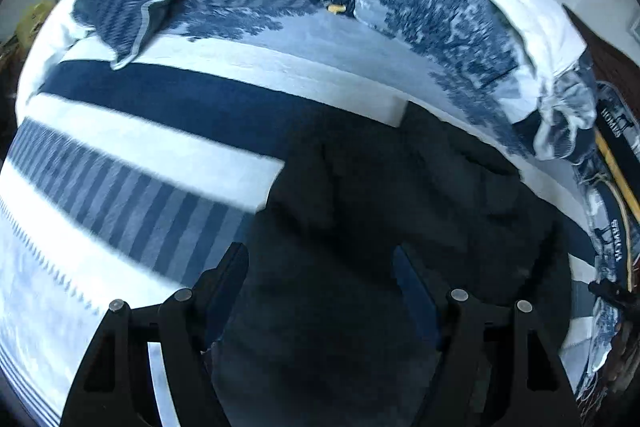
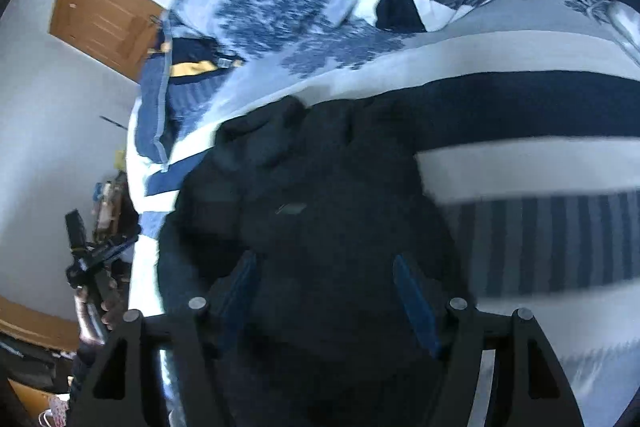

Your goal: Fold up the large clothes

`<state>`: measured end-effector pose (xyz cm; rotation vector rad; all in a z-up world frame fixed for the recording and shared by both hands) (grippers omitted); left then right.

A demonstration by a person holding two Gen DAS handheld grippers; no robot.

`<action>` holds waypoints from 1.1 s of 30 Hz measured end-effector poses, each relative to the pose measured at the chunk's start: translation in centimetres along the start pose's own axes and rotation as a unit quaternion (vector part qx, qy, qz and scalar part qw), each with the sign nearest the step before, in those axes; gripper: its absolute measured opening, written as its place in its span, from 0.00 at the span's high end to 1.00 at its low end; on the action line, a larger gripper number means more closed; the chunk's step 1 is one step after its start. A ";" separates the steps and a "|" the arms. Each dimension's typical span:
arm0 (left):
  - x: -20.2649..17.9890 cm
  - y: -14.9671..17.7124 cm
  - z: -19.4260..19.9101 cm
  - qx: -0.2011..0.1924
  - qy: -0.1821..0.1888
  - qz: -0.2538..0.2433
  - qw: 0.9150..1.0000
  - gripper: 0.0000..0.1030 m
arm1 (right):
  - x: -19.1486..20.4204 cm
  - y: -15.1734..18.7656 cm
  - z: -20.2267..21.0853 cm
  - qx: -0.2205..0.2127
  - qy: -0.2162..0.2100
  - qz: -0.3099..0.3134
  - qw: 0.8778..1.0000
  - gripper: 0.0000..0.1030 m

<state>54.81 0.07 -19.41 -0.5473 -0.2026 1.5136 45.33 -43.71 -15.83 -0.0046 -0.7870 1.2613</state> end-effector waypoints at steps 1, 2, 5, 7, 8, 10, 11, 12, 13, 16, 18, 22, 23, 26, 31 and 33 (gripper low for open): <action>0.1 -0.9 -1.6 0.004 -0.006 -0.007 1.000 0.27 | -0.9 -1.1 -1.3 0.005 0.009 -0.003 1.000 0.31; 0.2 -1.6 -3.2 0.010 -0.011 -0.010 1.000 0.27 | -1.7 -1.9 -2.4 0.010 0.017 -0.006 1.000 0.30; 0.3 -2.8 -6.9 0.033 -0.012 -0.005 0.999 0.27 | -4.1 -4.6 -6.4 0.021 0.034 -0.015 0.999 0.31; 0.6 -3.4 -9.3 0.055 -0.020 0.001 0.998 0.27 | -5.6 -6.2 -9.0 0.032 0.043 -0.033 0.998 0.31; 0.5 -3.6 -9.9 0.055 -0.015 0.005 0.998 0.27 | -5.8 -7.2 -9.9 0.031 0.047 -0.029 0.998 0.31; 0.2 -4.1 -11.3 0.063 -0.008 0.001 0.998 0.27 | -5.9 -8.8 -11.3 0.027 0.057 -0.023 0.998 0.31; 0.0 -4.1 -11.7 0.068 -0.006 -0.003 0.998 0.27 | -5.8 -9.6 -12.0 0.027 0.052 -0.022 0.998 0.31; -0.3 -3.9 -12.5 0.085 -0.006 -0.013 0.996 0.28 | -5.8 -10.3 -12.8 0.027 0.050 -0.021 0.998 0.32; -0.4 -3.8 -13.0 0.097 -0.010 -0.021 0.995 0.30 | -5.9 -10.6 -13.3 0.031 0.054 -0.020 0.998 0.34; -1.2 -3.6 -13.5 0.115 -0.007 -0.036 0.993 0.65 | -5.9 -10.0 -15.8 0.073 0.023 -0.061 0.995 0.71; -1.9 -3.8 -12.9 0.110 -0.001 -0.040 0.993 0.90 | -5.9 -9.4 -16.8 0.086 0.042 -0.055 0.994 0.77; -3.1 -5.5 -7.6 0.050 0.022 -0.058 0.997 0.92 | -4.2 -9.8 -15.1 0.051 0.053 -0.028 0.997 0.94; -3.2 -5.8 -6.1 0.040 0.040 -0.044 0.997 0.92 | -3.6 -10.1 -14.0 0.038 0.048 -0.021 0.998 0.94; -4.0 -6.2 -0.1 0.008 0.068 -0.042 0.997 0.93 | -1.3 -10.2 -9.5 0.005 0.024 -0.009 1.000 0.95; -5.3 -4.3 13.3 -0.065 0.122 -0.046 0.989 0.93 | 3.5 -8.5 0.9 -0.046 0.005 0.045 0.998 0.95; -4.7 -2.9 18.5 -0.095 0.143 -0.042 0.984 0.93 | 5.2 -6.8 6.1 -0.072 -0.014 0.058 0.996 0.95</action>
Point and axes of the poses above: each gripper's, at about its wrist camera, not at the fingertips, and z roughly against the way its jaws point, x to its left, y to its underside, the point moved 9 cm from there along -z, roughly the way its jaws point, and after that the axes turned 6 degrees about -x, right-handed, at the moved point
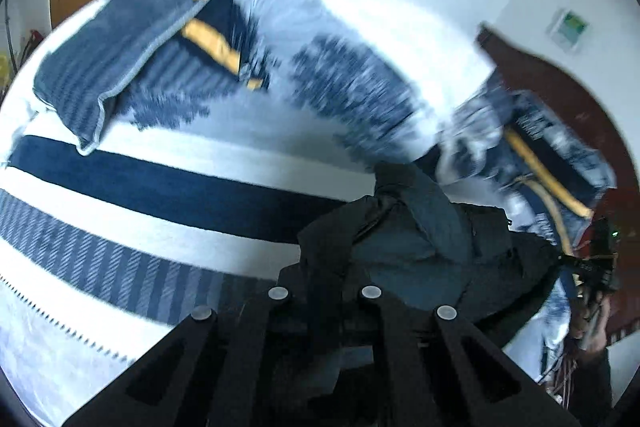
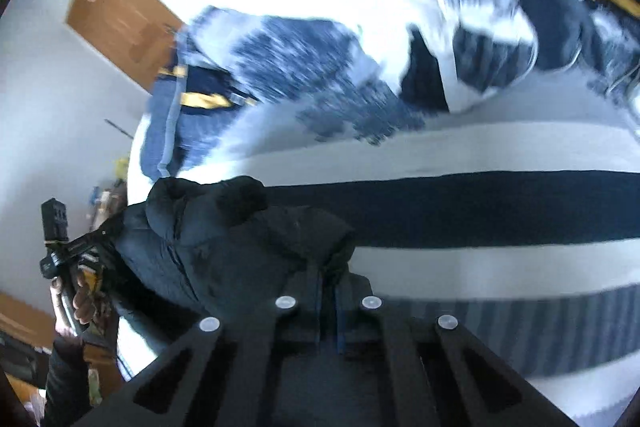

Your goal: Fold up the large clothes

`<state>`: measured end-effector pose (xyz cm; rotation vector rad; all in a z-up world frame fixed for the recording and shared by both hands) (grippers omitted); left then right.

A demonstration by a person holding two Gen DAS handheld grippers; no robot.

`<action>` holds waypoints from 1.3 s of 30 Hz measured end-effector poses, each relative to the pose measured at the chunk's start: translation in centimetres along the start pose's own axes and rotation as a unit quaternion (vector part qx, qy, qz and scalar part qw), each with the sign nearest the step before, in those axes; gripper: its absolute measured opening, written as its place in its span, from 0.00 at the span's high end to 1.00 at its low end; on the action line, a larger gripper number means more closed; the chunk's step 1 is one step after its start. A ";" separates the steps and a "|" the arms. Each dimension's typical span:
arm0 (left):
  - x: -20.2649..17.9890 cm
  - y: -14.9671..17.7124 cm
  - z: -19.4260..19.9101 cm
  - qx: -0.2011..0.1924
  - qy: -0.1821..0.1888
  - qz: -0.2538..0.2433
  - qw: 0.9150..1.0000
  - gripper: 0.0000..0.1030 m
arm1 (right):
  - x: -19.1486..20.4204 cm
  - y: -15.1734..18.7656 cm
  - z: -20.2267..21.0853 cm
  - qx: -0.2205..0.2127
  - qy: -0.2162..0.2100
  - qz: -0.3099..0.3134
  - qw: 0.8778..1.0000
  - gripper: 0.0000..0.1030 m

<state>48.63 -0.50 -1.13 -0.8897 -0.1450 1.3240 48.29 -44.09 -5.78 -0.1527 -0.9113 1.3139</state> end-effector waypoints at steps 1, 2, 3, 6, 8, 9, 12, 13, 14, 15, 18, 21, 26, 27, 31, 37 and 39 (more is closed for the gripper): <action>-0.7 0.5 1.9 -0.012 0.011 0.004 1.000 0.93 | 0.9 0.3 1.8 -0.010 -0.007 0.004 1.000 0.95; -1.2 1.4 3.7 -0.022 0.020 0.002 1.000 0.93 | 1.5 1.0 4.2 -0.023 -0.018 0.004 1.000 0.95; -1.8 3.2 6.6 -0.029 0.027 -0.003 0.999 0.93 | 2.3 1.9 6.3 -0.033 -0.030 0.001 0.999 0.95; -1.7 7.8 10.6 -0.027 0.032 0.002 0.999 0.93 | 4.3 6.2 11.9 -0.052 -0.053 0.005 0.997 0.95; -1.3 12.0 12.4 -0.017 0.031 0.012 0.999 0.93 | 5.2 10.4 14.7 -0.057 -0.068 -0.001 0.996 0.95; -0.8 15.1 12.9 -0.006 0.028 0.020 0.999 0.93 | 5.3 12.2 15.8 -0.061 -0.076 -0.008 0.995 0.95; 0.8 22.5 12.5 0.028 0.033 0.068 0.997 0.93 | 5.4 18.4 18.0 -0.066 -0.089 -0.029 0.993 0.95; 1.5 25.0 11.9 0.044 0.025 0.077 0.996 0.93 | 5.3 20.8 18.0 -0.061 -0.088 -0.035 0.994 0.95; 1.8 26.7 11.6 0.051 0.020 0.087 0.995 0.93 | 4.8 23.0 17.7 -0.053 -0.085 -0.041 0.994 0.95; 2.7 29.4 10.7 0.061 0.015 0.103 0.993 0.93 | 4.1 25.2 17.2 -0.044 -0.081 -0.051 0.994 0.95; 4.6 34.0 8.7 0.082 0.021 0.156 0.984 0.91 | 1.1 31.0 15.5 -0.035 -0.061 -0.101 0.992 0.95; 6.0 36.7 7.3 0.093 0.017 0.206 0.974 0.87 | -1.7 34.9 13.9 -0.042 -0.066 -0.164 0.983 0.95; 4.9 37.0 8.8 0.069 0.021 0.218 0.973 0.79 | -1.3 36.3 14.3 -0.055 -0.079 -0.184 0.978 0.91; 4.4 37.0 9.6 0.059 0.024 0.218 0.974 0.68 | -0.8 36.3 15.1 -0.062 -0.079 -0.185 0.978 0.90; 3.4 38.1 11.8 0.039 0.026 0.228 0.973 0.41 | 0.7 36.9 17.3 -0.079 -0.050 -0.155 0.983 0.82; 3.2 39.7 14.1 0.036 0.024 0.236 0.971 0.41 | 0.3 39.9 20.2 -0.095 0.004 -0.183 0.979 0.29; 3.1 40.1 14.6 0.038 0.035 0.244 0.968 0.41 | 0.7 40.5 21.3 -0.100 -0.020 -0.196 0.975 0.29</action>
Point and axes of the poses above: each gripper's, at about its wrist camera, not at the fingertips, and z roughly against the way its jaws point, x to its left, y to its underside, the point moved 9 cm from there along -z, roughly the way its jaws point, and after that the axes turned 6 degrees about -x, right-handed, at the moved point
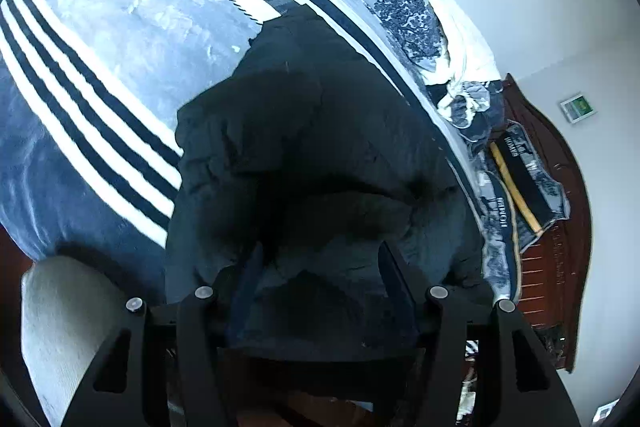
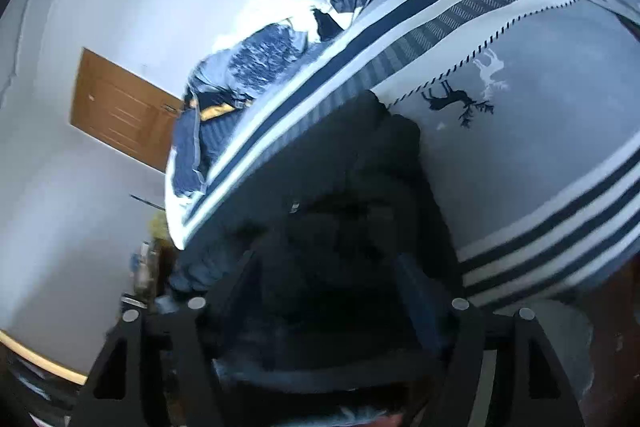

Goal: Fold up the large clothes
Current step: 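Lift the hem with both grippers and fold it toward the collar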

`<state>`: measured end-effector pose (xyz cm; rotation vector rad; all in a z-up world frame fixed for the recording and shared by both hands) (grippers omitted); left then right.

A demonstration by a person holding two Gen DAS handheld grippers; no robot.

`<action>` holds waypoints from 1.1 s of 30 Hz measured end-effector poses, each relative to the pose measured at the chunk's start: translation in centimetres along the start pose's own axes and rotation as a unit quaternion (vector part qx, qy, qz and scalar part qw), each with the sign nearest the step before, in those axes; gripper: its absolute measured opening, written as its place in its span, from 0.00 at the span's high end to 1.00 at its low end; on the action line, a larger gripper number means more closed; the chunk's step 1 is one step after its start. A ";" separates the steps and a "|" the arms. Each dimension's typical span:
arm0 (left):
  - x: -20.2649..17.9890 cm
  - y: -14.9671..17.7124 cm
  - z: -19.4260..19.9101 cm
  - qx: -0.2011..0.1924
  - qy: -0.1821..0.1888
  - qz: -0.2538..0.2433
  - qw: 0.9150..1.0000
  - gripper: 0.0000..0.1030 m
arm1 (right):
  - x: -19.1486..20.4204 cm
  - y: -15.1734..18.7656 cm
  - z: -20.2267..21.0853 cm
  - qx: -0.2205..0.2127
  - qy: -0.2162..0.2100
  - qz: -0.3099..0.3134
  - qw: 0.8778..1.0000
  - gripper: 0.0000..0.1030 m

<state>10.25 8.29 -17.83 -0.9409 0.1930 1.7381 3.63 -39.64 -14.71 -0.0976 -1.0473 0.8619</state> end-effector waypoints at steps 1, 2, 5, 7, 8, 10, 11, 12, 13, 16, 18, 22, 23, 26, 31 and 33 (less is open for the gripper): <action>0.0 0.4 0.3 0.003 0.004 0.006 1.000 0.41 | 0.2 0.3 0.2 0.008 -0.008 -0.006 1.000 0.29; -0.1 0.6 0.3 0.006 0.009 0.014 1.000 0.41 | 0.4 0.8 0.3 0.019 -0.017 -0.017 1.000 0.29; -0.7 0.5 0.0 0.009 0.027 0.034 0.999 0.41 | 1.6 2.1 -0.5 0.051 -0.050 -0.038 0.997 0.29; -1.2 0.9 -0.6 0.022 0.042 0.053 0.997 0.41 | 1.8 3.0 -1.5 0.065 -0.048 -0.045 0.996 0.29; -1.3 1.3 -1.1 0.033 0.046 0.057 0.997 0.41 | 1.8 3.3 -2.0 0.072 -0.046 -0.050 0.995 0.29; -0.8 1.8 -2.0 0.047 0.029 0.062 0.997 0.41 | 1.5 4.1 -3.6 0.090 -0.045 -0.071 0.992 0.29; -0.6 2.1 -2.5 0.053 0.022 0.061 0.997 0.41 | 1.4 4.5 -4.2 0.098 -0.046 -0.082 0.991 0.29; -0.2 2.5 -3.0 0.060 0.014 0.063 0.996 0.41 | 1.3 4.7 -4.8 0.103 -0.045 -0.088 0.990 0.29; 0.3 2.9 -3.4 0.064 0.010 0.075 0.995 0.41 | 1.2 4.8 -5.2 0.105 -0.037 -0.086 0.990 0.29; 1.4 3.5 -3.6 0.068 0.017 0.110 0.991 0.41 | 0.2 5.1 -6.4 0.112 -0.014 -0.093 0.989 0.29; 1.8 3.2 -3.2 0.062 0.013 0.112 0.992 0.41 | -0.6 4.9 -6.5 0.110 -0.006 -0.100 0.989 0.29; 2.2 2.6 -2.7 0.054 0.013 0.119 0.991 0.41 | -1.9 3.9 -6.1 0.098 0.013 -0.100 0.990 0.29; 2.3 2.5 -2.8 0.053 0.011 0.118 0.992 0.41 | -2.4 3.9 -6.2 0.100 0.022 -0.101 0.990 0.29; 2.4 3.5 -4.0 0.067 -0.030 0.089 0.993 0.43 | -3.2 4.1 -7.0 0.110 0.023 -0.111 0.987 0.29; 1.6 4.6 -4.8 0.078 -0.047 0.049 0.995 0.86 | -3.6 5.3 -8.4 0.129 0.056 -0.078 0.987 0.75; 0.1 3.5 -3.7 0.055 -0.023 0.024 0.998 0.91 | -3.5 4.6 -7.7 0.107 0.056 -0.067 0.990 0.85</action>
Point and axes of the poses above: each gripper's, at about its wrist camera, not at the fingertips, and z roughly against the way its jaws point, x to its left, y to its underside, the point moved 9 cm from there along -z, roughly the way its jaws point, and after that the axes turned 6 degrees about -x, right-handed, at the moved point
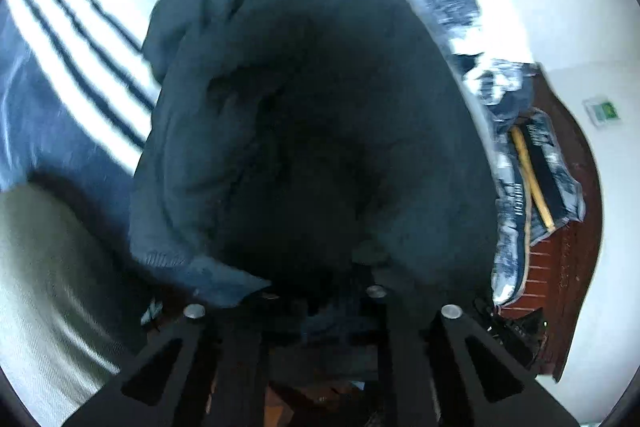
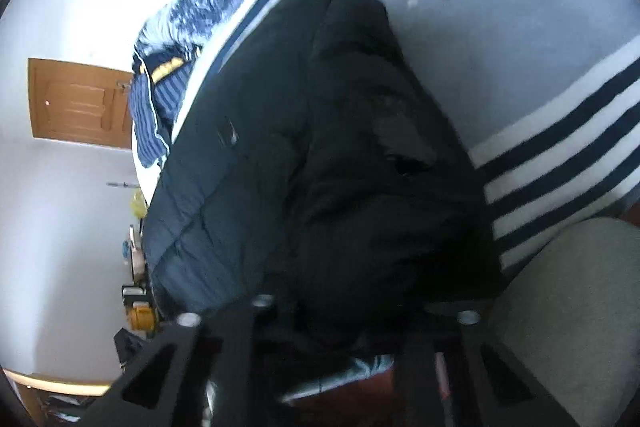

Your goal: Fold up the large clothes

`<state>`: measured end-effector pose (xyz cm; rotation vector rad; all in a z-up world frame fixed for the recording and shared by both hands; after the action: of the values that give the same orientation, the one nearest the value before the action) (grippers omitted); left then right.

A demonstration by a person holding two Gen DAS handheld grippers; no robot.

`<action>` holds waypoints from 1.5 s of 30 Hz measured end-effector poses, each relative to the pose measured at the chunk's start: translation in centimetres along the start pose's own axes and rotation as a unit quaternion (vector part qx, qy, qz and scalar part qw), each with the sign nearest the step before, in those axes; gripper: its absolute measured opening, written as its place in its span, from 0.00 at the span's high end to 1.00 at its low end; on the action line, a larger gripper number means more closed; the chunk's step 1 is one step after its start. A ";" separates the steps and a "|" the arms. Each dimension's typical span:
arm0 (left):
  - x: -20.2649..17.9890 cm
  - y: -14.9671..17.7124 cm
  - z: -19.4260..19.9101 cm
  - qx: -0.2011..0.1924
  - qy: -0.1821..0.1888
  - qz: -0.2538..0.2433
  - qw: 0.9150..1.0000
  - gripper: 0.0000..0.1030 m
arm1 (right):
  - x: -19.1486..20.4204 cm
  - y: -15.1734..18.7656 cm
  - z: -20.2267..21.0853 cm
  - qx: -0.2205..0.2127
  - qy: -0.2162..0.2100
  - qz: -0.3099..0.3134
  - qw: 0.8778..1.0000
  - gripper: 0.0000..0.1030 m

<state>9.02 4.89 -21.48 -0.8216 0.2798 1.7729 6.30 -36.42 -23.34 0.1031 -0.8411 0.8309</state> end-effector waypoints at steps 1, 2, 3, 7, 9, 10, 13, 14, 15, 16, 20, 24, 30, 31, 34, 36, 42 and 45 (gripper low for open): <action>-1.0 -0.6 0.6 -0.011 0.013 -0.016 1.000 0.91 | 0.3 -0.4 0.3 -0.006 -0.005 0.006 1.000 0.87; -2.0 -1.2 1.2 -0.018 0.027 -0.029 0.999 0.92 | 1.0 -1.2 1.0 -0.015 -0.019 0.014 1.000 0.88; -3.2 -2.0 1.7 -0.025 0.040 -0.041 0.998 0.92 | 1.6 -1.8 1.3 -0.016 -0.029 0.021 0.999 0.90; -7.7 -5.6 4.9 -0.065 0.085 -0.077 0.991 0.92 | 5.5 -5.6 3.6 -0.046 -0.069 0.063 0.995 0.91; -8.7 -7.2 5.1 -0.069 0.082 -0.086 0.990 0.92 | 7.3 -7.3 4.8 -0.058 -0.084 0.072 0.992 0.91; -8.9 -7.7 4.7 -0.069 0.078 -0.092 0.990 0.92 | 8.2 -8.1 5.0 -0.059 -0.085 0.078 0.992 0.91; -6.6 -7.4 2.0 -0.052 0.045 -0.099 0.993 0.92 | 9.0 -8.7 3.8 -0.059 -0.069 0.088 0.992 0.91; -4.8 -6.6 0.1 -0.035 0.023 -0.096 0.995 0.92 | 8.5 -8.6 2.8 -0.052 -0.058 0.089 0.993 0.91; -3.1 -6.1 -1.8 -0.019 0.002 -0.085 0.996 0.92 | 7.4 -8.4 1.0 -0.041 -0.038 0.089 0.995 0.91; -2.1 -6.0 -3.2 -0.007 -0.010 -0.075 0.997 0.92 | 6.2 -8.1 -0.1 -0.031 -0.022 0.089 0.995 0.91; 1.1 -5.0 -5.9 0.018 0.007 -0.019 1.000 0.77 | 1.9 -7.7 -4.4 0.002 -0.011 0.059 0.998 0.87; 1.1 -4.8 -4.0 0.000 0.004 -0.035 0.999 0.65 | 0.9 -7.5 -4.9 -0.007 -0.007 0.063 0.998 0.86; 0.1 -3.1 1.0 -0.023 0.022 -0.095 0.995 0.38 | 1.2 -5.4 -0.7 -0.035 -0.028 0.075 0.996 0.53; 0.2 -2.9 2.0 -0.024 0.029 -0.096 0.995 0.38 | 1.0 -4.9 0.4 -0.041 -0.034 0.074 0.996 0.25; 0.6 -4.2 4.4 -0.043 0.040 -0.089 0.994 0.36 | 0.6 -4.3 3.4 -0.055 -0.036 0.076 0.995 0.18; 0.4 -6.4 5.2 -0.065 0.033 -0.077 0.994 0.28 | 0.9 -5.1 5.0 -0.061 -0.058 0.066 0.994 0.18; 3.2 -14.4 2.4 -0.066 -0.026 -0.036 0.997 0.26 | 3.9 -11.1 4.7 -0.067 -0.053 0.066 0.994 0.18; 3.4 -16.3 -0.7 -0.039 -0.045 -0.048 0.997 0.27 | 4.4 -14.9 1.4 -0.030 -0.024 0.057 0.998 0.19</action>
<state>23.62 13.00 -20.85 -0.7952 0.1110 1.7344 17.37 -44.54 -15.92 0.0227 -0.9219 0.9119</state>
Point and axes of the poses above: each gripper's, at about its wrist camera, not at the fingertips, and z roughly against the way its jaws point, x to its left, y to its underside, the point moved 9 cm from there along -z, roughly the way its jaws point, and after that the axes turned 6 degrees about -x, right-handed, at the moved point
